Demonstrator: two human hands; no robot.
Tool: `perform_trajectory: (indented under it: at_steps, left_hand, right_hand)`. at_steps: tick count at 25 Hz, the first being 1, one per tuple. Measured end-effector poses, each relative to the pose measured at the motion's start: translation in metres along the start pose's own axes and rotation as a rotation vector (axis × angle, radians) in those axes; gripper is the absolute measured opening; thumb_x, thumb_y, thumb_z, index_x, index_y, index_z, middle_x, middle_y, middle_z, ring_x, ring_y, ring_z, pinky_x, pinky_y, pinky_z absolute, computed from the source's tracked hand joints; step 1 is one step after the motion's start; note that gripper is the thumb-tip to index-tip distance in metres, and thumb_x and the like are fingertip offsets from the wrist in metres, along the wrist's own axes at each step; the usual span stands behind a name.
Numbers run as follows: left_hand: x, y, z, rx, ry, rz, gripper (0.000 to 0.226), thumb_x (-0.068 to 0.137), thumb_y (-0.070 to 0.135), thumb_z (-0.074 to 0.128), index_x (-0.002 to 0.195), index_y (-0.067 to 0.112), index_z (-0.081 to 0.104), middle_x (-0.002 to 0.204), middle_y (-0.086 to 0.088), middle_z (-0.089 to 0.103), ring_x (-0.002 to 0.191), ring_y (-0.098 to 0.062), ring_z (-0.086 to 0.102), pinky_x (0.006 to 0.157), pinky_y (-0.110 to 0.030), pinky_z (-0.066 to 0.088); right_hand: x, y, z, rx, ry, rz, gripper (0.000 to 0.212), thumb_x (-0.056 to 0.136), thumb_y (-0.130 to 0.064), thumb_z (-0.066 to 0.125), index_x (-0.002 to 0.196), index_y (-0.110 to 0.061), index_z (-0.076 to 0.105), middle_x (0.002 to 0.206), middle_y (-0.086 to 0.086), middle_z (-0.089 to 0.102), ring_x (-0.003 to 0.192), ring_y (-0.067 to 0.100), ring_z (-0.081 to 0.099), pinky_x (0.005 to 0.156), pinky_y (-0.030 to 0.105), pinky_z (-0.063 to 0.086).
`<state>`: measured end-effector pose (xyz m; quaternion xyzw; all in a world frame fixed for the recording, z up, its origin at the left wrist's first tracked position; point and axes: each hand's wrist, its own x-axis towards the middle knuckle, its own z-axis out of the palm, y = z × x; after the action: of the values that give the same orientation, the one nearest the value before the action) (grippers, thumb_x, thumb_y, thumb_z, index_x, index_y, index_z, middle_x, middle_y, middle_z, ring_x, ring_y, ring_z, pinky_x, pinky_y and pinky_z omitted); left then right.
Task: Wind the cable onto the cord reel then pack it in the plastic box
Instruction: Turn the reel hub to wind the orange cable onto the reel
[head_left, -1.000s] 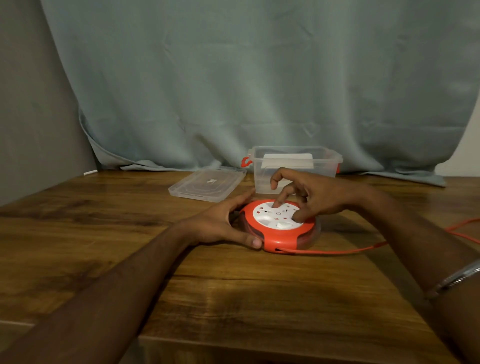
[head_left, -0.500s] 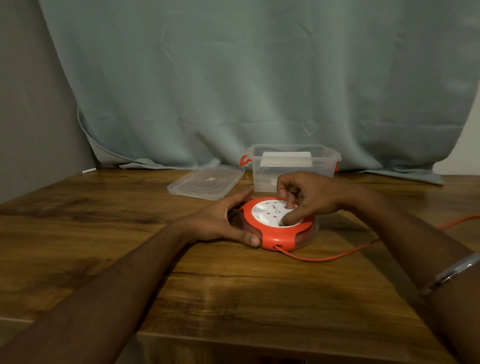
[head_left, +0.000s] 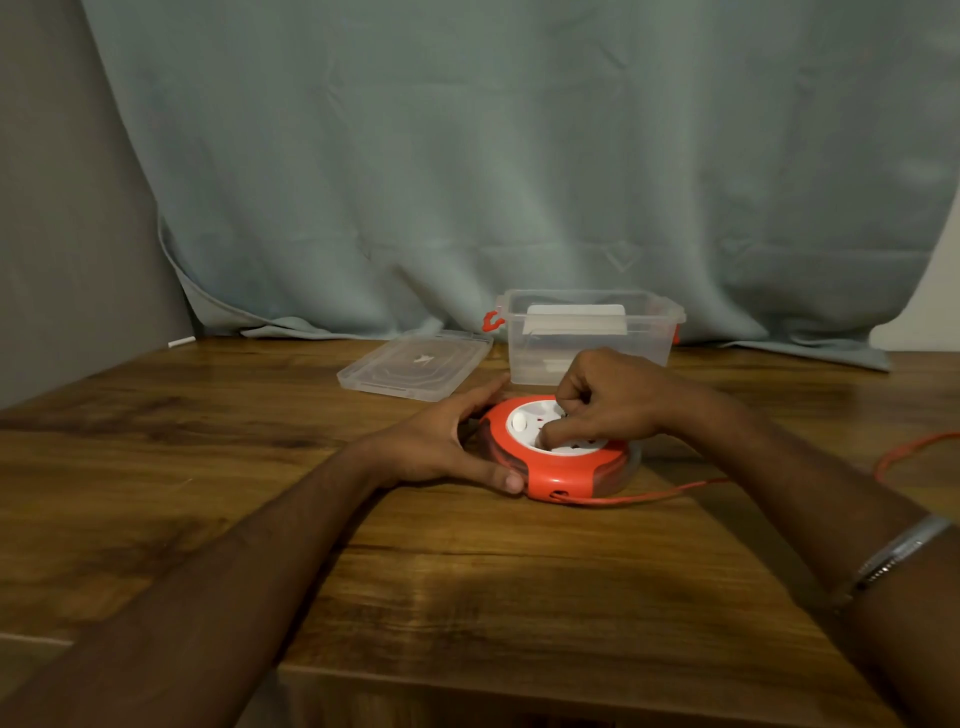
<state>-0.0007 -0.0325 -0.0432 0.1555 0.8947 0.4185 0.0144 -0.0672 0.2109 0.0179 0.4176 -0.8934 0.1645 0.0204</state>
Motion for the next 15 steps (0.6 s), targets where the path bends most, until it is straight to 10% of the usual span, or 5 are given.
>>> perform_trajectory:
  at_steps: [5,9,15]
  left_hand:
    - [0.001,-0.001,0.0,-0.007,-0.006,0.0,0.139,0.053,0.057,0.099,0.162,0.048,0.015,0.156,0.031,0.037,0.143,0.009,0.036,0.119,-0.018,0.031]
    - [0.002,-0.002,-0.001,-0.006,-0.027,-0.013,0.135,0.056,0.053,0.099,0.159,0.057,0.011,0.141,0.044,0.039,0.142,0.007,0.037,0.116,-0.017,0.032]
    - [0.003,-0.003,-0.001,-0.001,-0.062,0.009,0.131,0.059,0.055,0.097,0.158,0.059,0.011,0.16,0.028,0.034,0.147,0.0,0.034,0.115,-0.017,0.032]
  right_hand:
    - [-0.002,-0.001,-0.003,0.049,0.03,-0.065,0.047,0.083,-0.037,0.08,0.051,-0.02,0.05,0.048,-0.009,0.051,0.051,0.007,0.051,0.06,0.037,0.045]
    - [-0.003,0.005,-0.013,0.19,-0.045,-0.109,0.031,0.081,0.004,0.071,0.067,-0.019,0.056,0.091,-0.002,0.076,0.095,0.026,0.071,0.081,0.052,0.055]
    - [0.0,0.014,-0.018,0.206,-0.248,-0.082,0.03,0.077,0.014,0.065,0.081,-0.016,0.063,0.12,-0.005,0.073,0.103,-0.01,0.064,0.071,0.012,0.049]
